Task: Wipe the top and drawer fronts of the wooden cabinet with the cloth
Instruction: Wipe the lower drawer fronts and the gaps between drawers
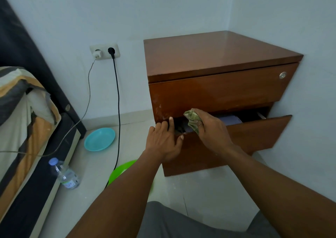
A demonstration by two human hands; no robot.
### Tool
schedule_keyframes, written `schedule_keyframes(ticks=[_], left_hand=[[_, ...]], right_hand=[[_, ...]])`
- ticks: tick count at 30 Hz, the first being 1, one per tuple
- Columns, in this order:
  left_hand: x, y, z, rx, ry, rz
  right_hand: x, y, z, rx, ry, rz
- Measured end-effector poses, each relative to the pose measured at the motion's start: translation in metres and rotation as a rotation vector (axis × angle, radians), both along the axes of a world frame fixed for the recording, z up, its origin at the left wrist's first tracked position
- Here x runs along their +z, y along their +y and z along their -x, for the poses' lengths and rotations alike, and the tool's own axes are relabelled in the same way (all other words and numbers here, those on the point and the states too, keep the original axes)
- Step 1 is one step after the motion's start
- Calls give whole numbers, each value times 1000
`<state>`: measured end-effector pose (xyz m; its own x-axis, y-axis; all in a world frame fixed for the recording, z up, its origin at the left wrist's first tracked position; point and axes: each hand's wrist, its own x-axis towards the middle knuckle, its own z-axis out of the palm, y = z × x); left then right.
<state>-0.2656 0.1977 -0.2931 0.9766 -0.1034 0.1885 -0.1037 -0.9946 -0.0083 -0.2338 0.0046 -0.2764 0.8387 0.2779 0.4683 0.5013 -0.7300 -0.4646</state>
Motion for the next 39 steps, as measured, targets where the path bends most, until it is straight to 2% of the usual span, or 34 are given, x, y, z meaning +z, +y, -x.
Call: schedule_keyframes(ticks=[9,12,18,21,23,26,28,29,30,33,36,39], left_hand=[[-21,21,24,-45,-89,99],[-22,23,25,-45,-62,178],[-23,18,29,-24,30,300],[-20,18,29,-27,34,313],[-20,18,30,-30,34,320],[-21,17,32,-25,37,336],[-23,17,32,-24,30,341],[-23,17,31,-24,30,341],[-23,17,31,-25,32,342],[-22,19,31,-29,56,338],[-23,21,31,-27,96,324],[-25,20,31,-30,100,323]], right_hand=[[13,12,5,108,-132,141],[13,21,8,122,-177,211],[-10,26,10,113,35,241],[-7,28,8,122,48,203],[1,28,3,126,-1,134],[17,30,-4,73,-253,68],[24,31,-7,52,-425,131],[24,31,-7,74,-431,198],[21,31,-6,115,-360,262],[-4,29,3,218,29,377],[-29,29,11,217,93,390],[-33,35,12,179,107,263]])
